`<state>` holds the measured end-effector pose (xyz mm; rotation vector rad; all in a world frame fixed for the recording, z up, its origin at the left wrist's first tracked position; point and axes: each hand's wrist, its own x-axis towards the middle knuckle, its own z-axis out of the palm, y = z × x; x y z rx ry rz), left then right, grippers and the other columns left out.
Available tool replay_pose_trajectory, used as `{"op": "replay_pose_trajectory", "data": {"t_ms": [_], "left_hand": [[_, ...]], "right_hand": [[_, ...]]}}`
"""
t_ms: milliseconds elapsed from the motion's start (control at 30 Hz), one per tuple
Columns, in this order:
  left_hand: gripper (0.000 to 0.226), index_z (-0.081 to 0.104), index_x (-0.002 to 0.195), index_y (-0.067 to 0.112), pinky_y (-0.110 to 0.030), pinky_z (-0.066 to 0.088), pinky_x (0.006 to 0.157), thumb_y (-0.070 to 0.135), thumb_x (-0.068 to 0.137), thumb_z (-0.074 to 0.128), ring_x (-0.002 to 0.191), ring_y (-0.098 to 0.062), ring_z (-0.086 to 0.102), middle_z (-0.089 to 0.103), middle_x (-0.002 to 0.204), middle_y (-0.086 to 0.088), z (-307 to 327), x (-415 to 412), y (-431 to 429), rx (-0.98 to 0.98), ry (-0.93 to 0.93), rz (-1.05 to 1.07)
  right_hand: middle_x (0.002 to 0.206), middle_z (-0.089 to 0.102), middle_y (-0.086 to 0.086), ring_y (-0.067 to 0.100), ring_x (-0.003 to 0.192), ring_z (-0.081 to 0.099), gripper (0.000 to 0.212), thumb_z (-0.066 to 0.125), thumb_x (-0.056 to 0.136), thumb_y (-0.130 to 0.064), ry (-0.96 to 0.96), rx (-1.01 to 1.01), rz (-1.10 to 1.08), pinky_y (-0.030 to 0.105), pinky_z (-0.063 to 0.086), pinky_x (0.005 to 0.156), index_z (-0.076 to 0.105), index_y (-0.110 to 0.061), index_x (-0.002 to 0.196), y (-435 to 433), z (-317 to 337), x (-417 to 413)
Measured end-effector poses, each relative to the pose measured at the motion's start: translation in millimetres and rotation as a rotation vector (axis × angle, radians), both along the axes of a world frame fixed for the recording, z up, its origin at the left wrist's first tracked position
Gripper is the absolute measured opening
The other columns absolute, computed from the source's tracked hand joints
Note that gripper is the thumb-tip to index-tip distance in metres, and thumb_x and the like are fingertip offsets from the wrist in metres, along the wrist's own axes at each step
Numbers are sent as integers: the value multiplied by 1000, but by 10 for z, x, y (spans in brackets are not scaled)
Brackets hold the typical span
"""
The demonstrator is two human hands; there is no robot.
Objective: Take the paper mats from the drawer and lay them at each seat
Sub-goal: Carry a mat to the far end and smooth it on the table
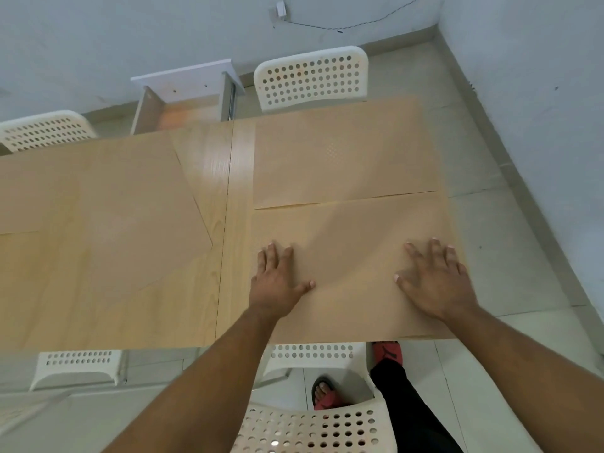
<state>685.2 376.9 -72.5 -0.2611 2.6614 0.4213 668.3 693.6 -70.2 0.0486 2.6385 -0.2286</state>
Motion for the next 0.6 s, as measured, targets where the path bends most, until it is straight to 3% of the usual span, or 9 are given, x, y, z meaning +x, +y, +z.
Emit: {"op": "replay_pose_trajectory", "data": {"t_ms": [600], "left_hand": [[102,4,154,36,-64,28,111,74,78,60,152,-29,-12,-13,166,0,-49,-100,-51,-16,-21,-16]], "right_hand": [[167,-6,12,41,152,0,77,30,93,-70,16,26,8,53,14,120,-1,-39,157,-19,-67,-3]]}}
